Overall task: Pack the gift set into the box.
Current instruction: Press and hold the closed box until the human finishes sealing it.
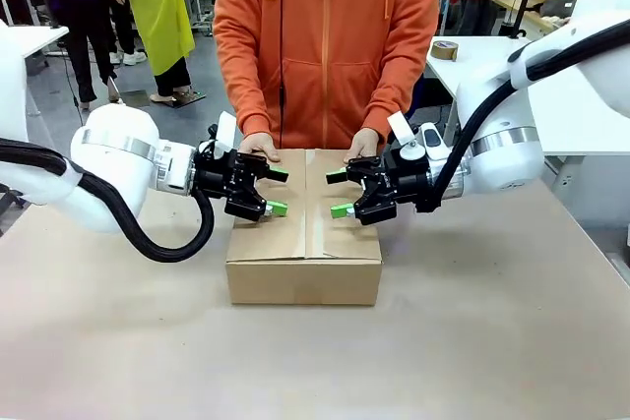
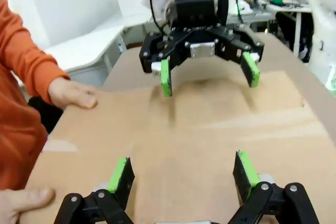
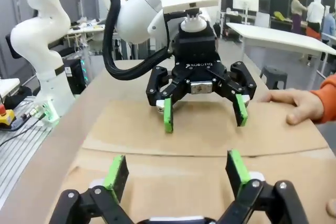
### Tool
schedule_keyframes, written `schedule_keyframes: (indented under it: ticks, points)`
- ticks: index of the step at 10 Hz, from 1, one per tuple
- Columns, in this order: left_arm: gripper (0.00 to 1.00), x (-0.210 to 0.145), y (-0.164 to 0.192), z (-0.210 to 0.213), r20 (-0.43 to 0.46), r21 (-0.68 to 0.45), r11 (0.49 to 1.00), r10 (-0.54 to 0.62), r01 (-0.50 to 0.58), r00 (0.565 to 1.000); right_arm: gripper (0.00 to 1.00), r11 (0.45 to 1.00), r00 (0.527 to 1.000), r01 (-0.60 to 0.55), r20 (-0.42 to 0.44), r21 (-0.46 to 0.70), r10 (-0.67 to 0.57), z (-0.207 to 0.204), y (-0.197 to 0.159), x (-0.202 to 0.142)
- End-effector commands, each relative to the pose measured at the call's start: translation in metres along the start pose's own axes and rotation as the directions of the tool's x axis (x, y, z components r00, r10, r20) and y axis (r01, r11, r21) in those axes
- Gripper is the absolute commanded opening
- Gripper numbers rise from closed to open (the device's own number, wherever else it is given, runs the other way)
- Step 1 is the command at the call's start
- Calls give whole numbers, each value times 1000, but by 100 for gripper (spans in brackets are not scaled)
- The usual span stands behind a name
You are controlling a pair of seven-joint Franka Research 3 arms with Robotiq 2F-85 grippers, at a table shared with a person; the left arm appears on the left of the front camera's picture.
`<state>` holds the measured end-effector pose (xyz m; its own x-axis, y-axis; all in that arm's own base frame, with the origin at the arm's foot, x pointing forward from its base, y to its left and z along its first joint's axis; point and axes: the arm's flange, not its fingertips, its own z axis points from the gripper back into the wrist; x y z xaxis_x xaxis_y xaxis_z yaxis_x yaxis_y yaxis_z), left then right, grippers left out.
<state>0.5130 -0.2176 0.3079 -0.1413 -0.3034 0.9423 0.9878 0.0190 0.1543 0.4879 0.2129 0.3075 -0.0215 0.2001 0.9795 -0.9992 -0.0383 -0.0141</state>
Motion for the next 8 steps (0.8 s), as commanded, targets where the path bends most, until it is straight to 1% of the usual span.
schedule_keyframes:
  ticks: [1, 3, 4, 5, 6, 8]
  points:
    - [100, 1, 13, -6, -35, 6, 999, 43, -43, 998, 100, 999, 998, -30, -59, -38, 28, -10, -2, 1]
    - [100, -2, 19, -3, -34, 23, 998, 61, -60, 998, 100, 1000, 997, 22, -69, -10, -23, -14, -2, -10]
    - [100, -4, 21, -1, -50, 22, 997, 76, -74, 996, 100, 999, 996, 37, -80, -37, -40, -11, -3, -16]
    - [100, -7, 21, 2, -92, 0, 996, 84, -85, 992, 100, 996, 990, 50, -125, -68, -58, -8, -4, -22]
    - [100, -8, 22, 5, -136, -13, 997, 77, -79, 988, 100, 996, 991, 62, -112, -70, -69, -6, -4, -25]
    - [100, -11, 21, 8, -171, -14, 997, 77, -81, 982, 100, 994, 989, 77, -120, -79, -87, 0, -4, -29]
